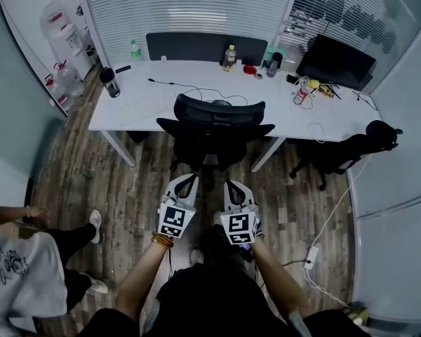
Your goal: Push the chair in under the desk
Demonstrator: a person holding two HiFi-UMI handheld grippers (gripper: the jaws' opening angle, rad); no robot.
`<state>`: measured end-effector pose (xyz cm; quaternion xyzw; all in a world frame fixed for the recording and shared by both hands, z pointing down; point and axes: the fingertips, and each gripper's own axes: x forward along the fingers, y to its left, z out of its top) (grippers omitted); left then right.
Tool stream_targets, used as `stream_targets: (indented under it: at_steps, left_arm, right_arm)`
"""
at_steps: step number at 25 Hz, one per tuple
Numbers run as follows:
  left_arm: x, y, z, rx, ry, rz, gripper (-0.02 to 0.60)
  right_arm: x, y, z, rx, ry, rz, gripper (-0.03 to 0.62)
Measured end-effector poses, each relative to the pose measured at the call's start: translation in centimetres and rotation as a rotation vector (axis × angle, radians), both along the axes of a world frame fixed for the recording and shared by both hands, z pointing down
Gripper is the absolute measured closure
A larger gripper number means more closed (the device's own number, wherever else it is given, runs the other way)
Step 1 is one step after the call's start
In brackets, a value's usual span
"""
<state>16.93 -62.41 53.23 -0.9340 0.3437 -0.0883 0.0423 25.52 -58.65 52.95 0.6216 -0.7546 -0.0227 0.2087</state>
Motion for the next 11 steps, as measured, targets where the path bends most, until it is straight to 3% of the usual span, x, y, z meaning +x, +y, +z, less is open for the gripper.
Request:
stream_targets:
  at_steps: [11]
  left_arm:
    - [-1.2,1.7,0.8,-0.008,-0.015,0.002,0.575]
  right_arm:
    - [1.4,2.0,0.7,-0.020,0.015,0.032,0.592]
